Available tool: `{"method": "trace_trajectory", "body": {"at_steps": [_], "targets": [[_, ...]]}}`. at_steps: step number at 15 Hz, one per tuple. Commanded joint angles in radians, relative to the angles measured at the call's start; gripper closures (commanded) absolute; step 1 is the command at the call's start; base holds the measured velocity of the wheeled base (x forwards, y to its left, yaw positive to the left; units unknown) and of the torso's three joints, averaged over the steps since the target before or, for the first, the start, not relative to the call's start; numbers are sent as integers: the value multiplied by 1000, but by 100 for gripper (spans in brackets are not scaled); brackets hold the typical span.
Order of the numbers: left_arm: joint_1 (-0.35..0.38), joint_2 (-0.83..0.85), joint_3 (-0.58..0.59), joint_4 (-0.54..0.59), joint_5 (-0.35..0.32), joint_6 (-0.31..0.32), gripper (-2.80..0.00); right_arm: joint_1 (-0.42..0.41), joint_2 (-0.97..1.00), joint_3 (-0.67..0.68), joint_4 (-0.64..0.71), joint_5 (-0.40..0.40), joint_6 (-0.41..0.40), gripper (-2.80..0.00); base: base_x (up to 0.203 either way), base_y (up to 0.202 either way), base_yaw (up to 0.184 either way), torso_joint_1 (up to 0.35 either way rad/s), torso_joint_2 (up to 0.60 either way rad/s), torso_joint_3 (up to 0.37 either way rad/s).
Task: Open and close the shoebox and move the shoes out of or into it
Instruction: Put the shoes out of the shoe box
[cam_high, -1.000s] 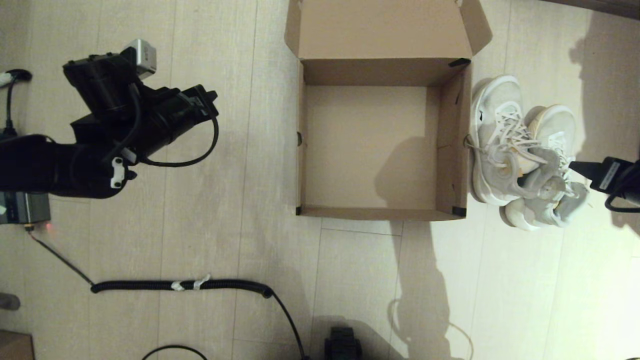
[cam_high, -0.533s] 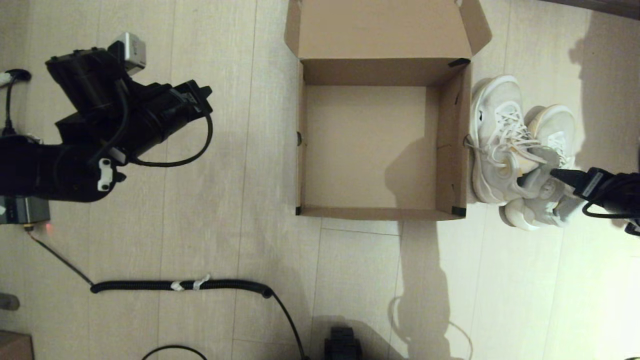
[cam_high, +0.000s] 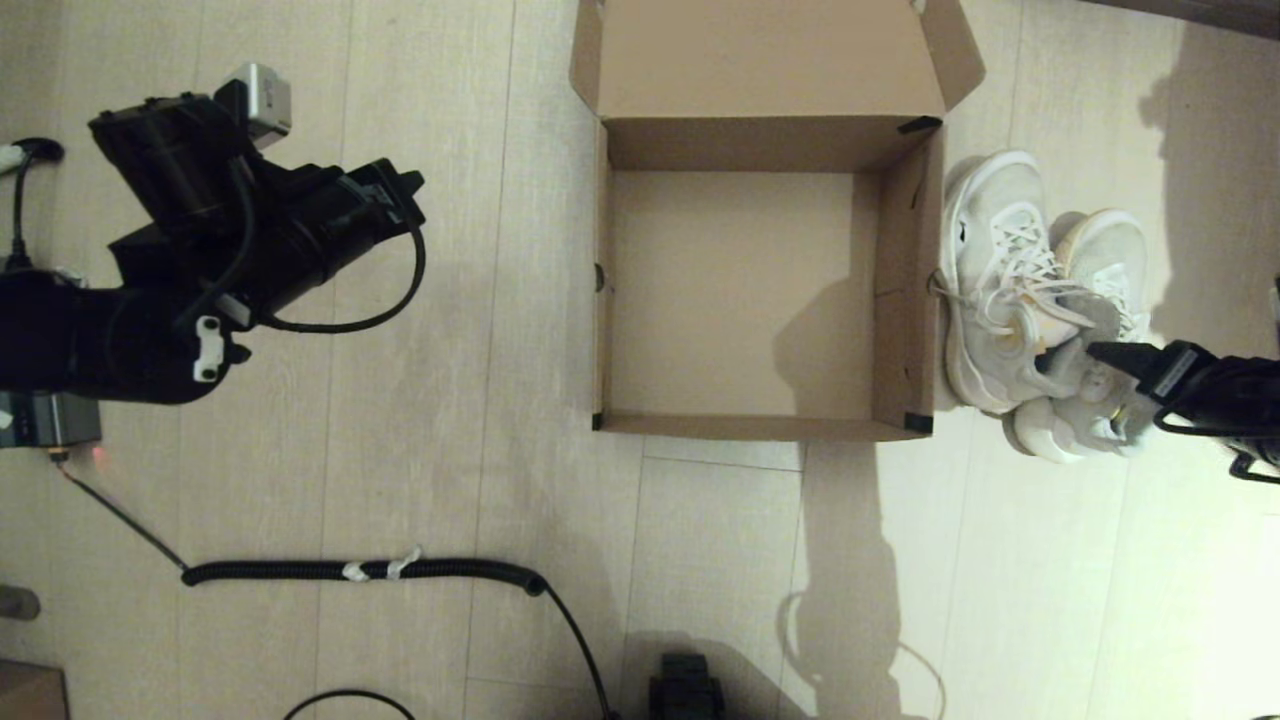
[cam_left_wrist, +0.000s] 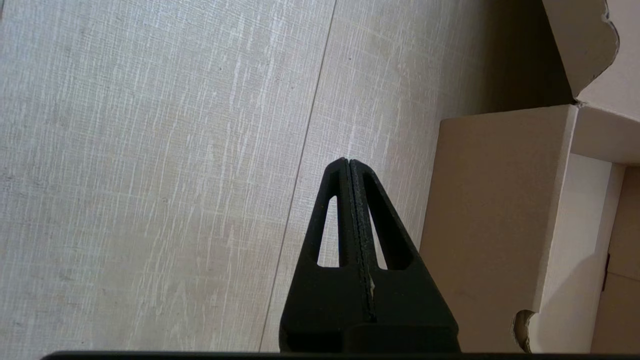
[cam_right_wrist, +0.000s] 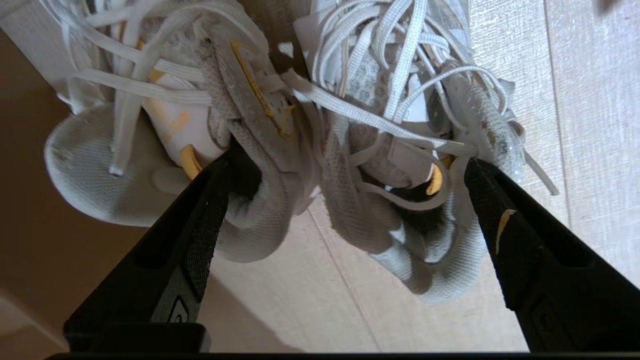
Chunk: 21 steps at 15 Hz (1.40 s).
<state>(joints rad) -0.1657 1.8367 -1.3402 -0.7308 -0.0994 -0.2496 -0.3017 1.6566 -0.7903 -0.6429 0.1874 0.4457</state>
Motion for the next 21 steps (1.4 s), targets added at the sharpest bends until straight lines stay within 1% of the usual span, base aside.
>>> {"method": "trace_trajectory", "body": {"at_steps": [1, 3, 5, 8, 11, 15, 17, 19, 21], "targets": [[0, -4, 9, -5, 0, -2, 0, 8, -10, -4, -2, 0, 6, -280, 0, 0, 0, 0, 0, 0], [0, -5, 30, -14, 1, -4, 0, 18, -35, -15, 39, 0, 8, -280, 0, 0, 0, 0, 0, 0], [2, -3, 46, -49, 1, -5, 0, 21, -77, -34, 97, 0, 8, -280, 0, 0, 0, 0, 0, 0], [1, -5, 51, -56, 1, -22, 0, 23, -112, -40, 158, 1, 10, -280, 0, 0, 0, 0, 0, 0], [3, -10, 66, -64, 1, -23, 0, 50, -92, -21, 154, 1, 16, -280, 0, 0, 0, 0, 0, 0], [37, -8, 87, -84, -3, -25, 0, 90, -66, 6, 152, -6, 27, -280, 0, 0, 0, 0, 0, 0], [46, -10, 96, -84, -14, -27, 0, 90, -43, 27, 118, -35, 27, -280, 0, 0, 0, 0, 0, 0], [46, -5, 99, -98, -14, -27, 0, 90, -9, 47, 8, -99, 27, -280, 0, 0, 0, 0, 0, 0], [46, 2, 101, -99, -14, -27, 0, 91, 29, 61, -69, -151, 31, -280, 0, 0, 0, 0, 0, 0]]}}
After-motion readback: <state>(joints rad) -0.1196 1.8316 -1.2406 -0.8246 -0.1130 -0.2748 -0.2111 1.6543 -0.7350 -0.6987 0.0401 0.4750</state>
